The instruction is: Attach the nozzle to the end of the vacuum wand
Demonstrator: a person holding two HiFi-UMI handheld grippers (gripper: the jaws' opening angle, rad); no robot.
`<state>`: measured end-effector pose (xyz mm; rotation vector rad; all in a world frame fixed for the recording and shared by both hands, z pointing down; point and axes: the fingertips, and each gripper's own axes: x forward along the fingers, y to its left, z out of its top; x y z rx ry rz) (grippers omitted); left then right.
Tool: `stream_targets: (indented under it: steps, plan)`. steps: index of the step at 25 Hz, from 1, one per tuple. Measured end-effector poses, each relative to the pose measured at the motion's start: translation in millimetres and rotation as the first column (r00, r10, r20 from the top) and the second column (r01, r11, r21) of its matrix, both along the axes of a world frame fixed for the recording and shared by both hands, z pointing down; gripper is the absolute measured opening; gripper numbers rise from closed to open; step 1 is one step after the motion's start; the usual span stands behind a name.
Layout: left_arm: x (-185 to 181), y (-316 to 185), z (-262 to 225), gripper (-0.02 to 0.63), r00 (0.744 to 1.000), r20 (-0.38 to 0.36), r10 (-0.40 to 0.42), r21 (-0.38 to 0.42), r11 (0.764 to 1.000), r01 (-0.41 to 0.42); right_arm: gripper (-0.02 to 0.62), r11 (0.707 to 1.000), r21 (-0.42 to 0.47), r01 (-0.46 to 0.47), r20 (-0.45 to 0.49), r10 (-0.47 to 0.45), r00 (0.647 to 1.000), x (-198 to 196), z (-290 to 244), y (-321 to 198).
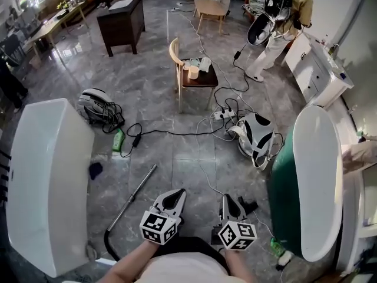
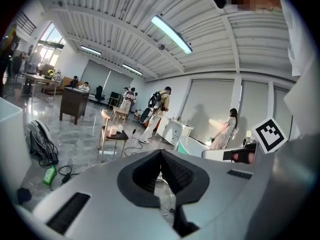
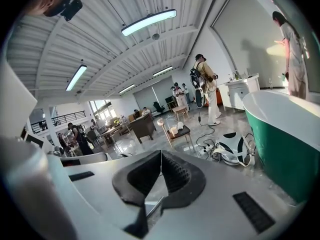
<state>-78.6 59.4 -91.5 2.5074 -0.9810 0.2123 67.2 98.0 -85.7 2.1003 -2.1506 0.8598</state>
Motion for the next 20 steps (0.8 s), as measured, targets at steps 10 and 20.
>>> stream_targets:
  steps: [10, 20]
  plan:
    - [-1, -66, 4, 0.009, 0.994, 0.007, 0.105, 0.021, 0.994, -0.105, 0.015, 0.995, 0.096, 0.010, 0.057, -0.016, 0.998, -23, -7, -57]
    - [9, -83, 16, 0.009, 0.982, 0.043, 0.186, 0.031, 0.982, -0.188, 0.015, 0.990, 0.137, -0.026, 0.056, 0.019, 0.998, -15, -5, -72]
